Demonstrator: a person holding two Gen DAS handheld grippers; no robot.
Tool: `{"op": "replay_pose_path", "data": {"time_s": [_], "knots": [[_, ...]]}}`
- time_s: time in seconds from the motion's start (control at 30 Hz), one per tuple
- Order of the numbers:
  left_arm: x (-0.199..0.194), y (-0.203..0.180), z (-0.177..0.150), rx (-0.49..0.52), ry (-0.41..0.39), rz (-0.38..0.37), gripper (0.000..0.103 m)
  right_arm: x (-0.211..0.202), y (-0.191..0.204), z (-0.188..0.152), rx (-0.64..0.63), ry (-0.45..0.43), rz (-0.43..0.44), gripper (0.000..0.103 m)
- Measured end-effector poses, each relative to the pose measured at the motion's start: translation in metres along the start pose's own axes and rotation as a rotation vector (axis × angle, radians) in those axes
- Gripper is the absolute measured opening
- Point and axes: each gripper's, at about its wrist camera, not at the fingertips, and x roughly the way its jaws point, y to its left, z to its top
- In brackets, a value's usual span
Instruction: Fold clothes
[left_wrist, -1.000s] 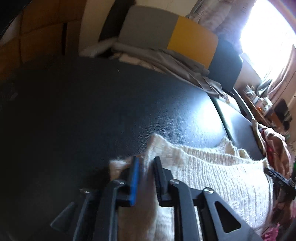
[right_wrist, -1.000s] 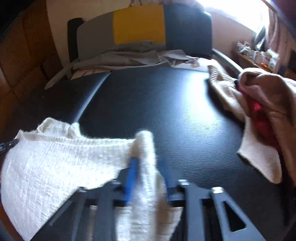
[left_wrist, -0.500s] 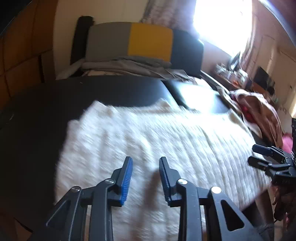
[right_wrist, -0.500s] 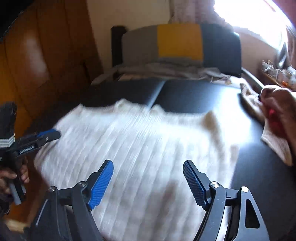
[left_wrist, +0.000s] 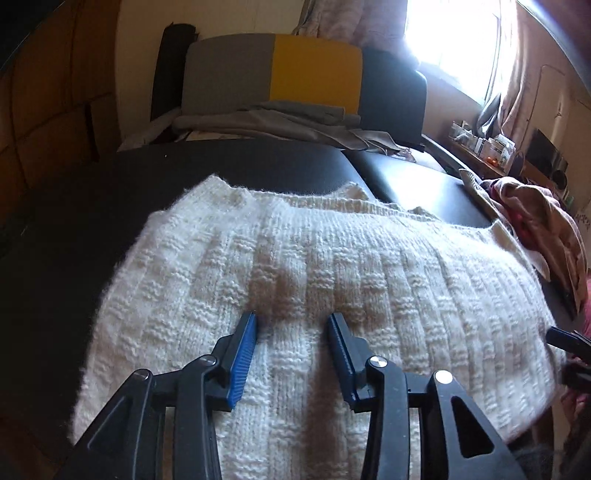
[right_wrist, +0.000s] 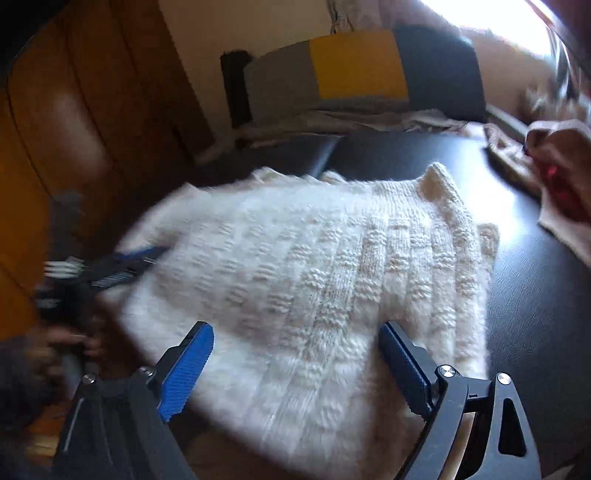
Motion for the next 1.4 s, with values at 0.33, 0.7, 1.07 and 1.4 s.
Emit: {"op": "replay_pose_path", "data": {"time_s": [0.33,0.7,1.07,1.4], "knots": [[-0.04,-0.075,0.007,0.172,-0.073,-0.175,0.039,-0.086,-0.071,-0.053,0.204,0.017,0.255,0.103],[-0.023,-0.176,0.008,0.454,-0.034,-0.314,0.039,-0.043,-0.085,-0.04,0.184,0.098,0.488,0.103],[0.025,-0.194,0.006,0.464,0.132,-0.273,0.045,-0.006,-0.052,-0.043,-0.081,0.536,0.615,0.103],[0.013,-0.179,0.003,0.392,0.092,-0.309,0.046,-0.031,-0.061,-0.042,0.017,0.426,0.47,0.103]]}}
